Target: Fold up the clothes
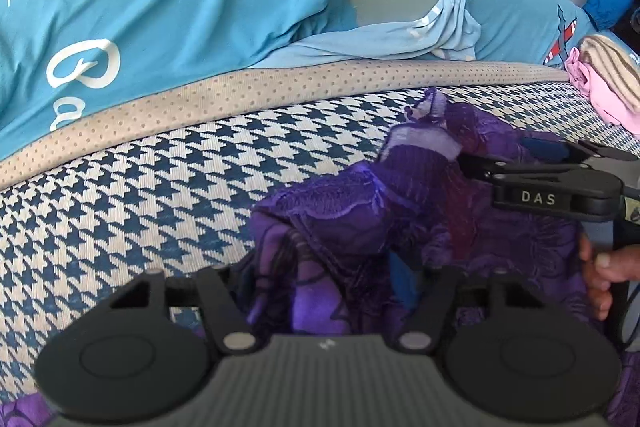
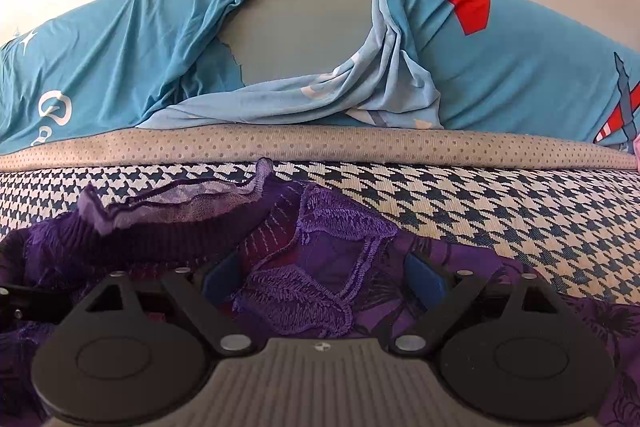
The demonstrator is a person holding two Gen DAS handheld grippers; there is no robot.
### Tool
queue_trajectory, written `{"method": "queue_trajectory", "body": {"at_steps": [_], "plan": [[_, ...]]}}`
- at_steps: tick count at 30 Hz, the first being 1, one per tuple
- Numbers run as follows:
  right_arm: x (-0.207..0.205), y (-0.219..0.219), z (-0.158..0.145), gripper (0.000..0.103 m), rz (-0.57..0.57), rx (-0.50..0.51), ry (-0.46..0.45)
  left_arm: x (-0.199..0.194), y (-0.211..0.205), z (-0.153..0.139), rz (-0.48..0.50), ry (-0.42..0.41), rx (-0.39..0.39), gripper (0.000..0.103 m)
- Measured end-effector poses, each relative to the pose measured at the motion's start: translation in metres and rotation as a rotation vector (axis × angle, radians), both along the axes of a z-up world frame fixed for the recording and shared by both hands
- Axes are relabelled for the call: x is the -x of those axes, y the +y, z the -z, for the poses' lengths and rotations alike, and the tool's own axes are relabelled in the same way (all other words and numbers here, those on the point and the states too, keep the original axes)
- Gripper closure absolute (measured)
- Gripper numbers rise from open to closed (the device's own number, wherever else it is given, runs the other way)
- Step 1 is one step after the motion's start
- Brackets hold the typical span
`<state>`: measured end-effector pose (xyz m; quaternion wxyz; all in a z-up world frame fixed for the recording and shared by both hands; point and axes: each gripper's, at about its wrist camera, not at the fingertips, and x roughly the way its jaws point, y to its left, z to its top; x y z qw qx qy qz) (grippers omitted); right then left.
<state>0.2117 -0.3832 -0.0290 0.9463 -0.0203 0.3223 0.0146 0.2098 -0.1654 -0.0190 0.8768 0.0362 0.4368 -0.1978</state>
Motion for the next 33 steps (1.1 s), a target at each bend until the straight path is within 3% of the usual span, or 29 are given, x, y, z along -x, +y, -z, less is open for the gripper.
{"method": "queue_trajectory", "body": {"at_steps": [1, 3, 5, 7, 9, 18, 23, 33], "plan": [[0.0, 0.001, 0.0, 0.021, -0.001, 0.006, -0.004, 0.002, -0.002, 0.0, 0.005, -0.004, -0.003, 0.051], [0.001, 0.002, -0.001, 0.04, -0.01, 0.008, -0.016, 0.005, -0.008, 0.0, 0.019, -0.022, -0.022, 0.063], [0.001, 0.002, -0.001, 0.052, -0.003, 0.006, -0.027, 0.009, -0.013, 0.0, 0.025, -0.041, -0.043, 0.071], [0.002, 0.001, -0.001, 0.064, 0.011, 0.006, -0.036, 0.013, -0.017, 0.0, 0.018, -0.059, -0.062, 0.075], [0.003, -0.001, -0.002, 0.084, 0.025, 0.0, -0.046, 0.017, -0.021, 0.001, 0.008, -0.077, -0.083, 0.078], [0.007, -0.003, -0.008, 0.094, 0.043, -0.031, -0.085, 0.033, -0.036, 0.0, -0.101, -0.207, -0.238, 0.083], [0.008, 0.002, -0.017, 0.094, 0.04, -0.042, -0.125, 0.03, -0.032, -0.009, -0.182, -0.275, -0.278, 0.083], [0.003, 0.013, -0.054, 0.097, 0.057, -0.095, -0.246, 0.021, -0.037, -0.03, -0.24, -0.473, -0.373, 0.083]]}}
